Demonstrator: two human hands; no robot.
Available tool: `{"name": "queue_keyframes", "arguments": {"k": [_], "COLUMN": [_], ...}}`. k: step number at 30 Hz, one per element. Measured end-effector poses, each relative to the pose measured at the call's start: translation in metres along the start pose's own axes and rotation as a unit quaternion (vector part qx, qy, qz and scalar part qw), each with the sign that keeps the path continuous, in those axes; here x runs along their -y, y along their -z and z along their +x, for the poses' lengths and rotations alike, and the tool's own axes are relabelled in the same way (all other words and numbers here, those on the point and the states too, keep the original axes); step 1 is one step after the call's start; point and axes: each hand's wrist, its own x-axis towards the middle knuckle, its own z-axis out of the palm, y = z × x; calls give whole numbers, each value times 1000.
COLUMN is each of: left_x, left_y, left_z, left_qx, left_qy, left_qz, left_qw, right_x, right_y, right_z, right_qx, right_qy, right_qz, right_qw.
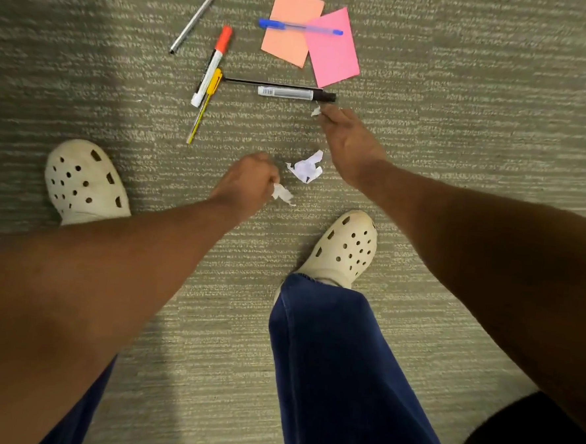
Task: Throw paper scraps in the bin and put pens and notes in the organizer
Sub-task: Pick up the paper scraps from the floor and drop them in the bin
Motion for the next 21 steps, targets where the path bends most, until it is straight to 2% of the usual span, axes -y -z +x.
{"name": "queue_keyframes", "arguments": {"k": [2,5,8,10,13,16,18,21], "left_x": [-11,-27,-41,-46,-46,-43,-42,-46], "left_y": [3,2,-5,-9,-11,-12,-16,-22], "left_z": [6,19,28,32,37,36,37,43], "left_qx": [-9,-28,-52,-77,-65,12,34,17], "left_qy": [-24,-37,-35,-30,2,10,-13,-54], "left_qz": [-24,-48,-77,-75,-2,72,94,100], "left_qw": [999,998,995,994,998,997,995,993], "right_x": [-9,-20,-28,-30,-25,-13,-6,-4], "right_y": [-1,-6,-18,-27,-38,-41,-43,-46], "right_z": [-2,-7,-24,-35,-45,-47,-45,-39], "right_qx": [-38,-67,-71,-60,-56,-64,-70,-50], "right_qy": [-11,-96,-185,-212,-195,-177,-172,-168], "right_qz": [24,58,121,188,235,275,258,203], "right_qw": [999,991,973,957,951,943,948,963]}}
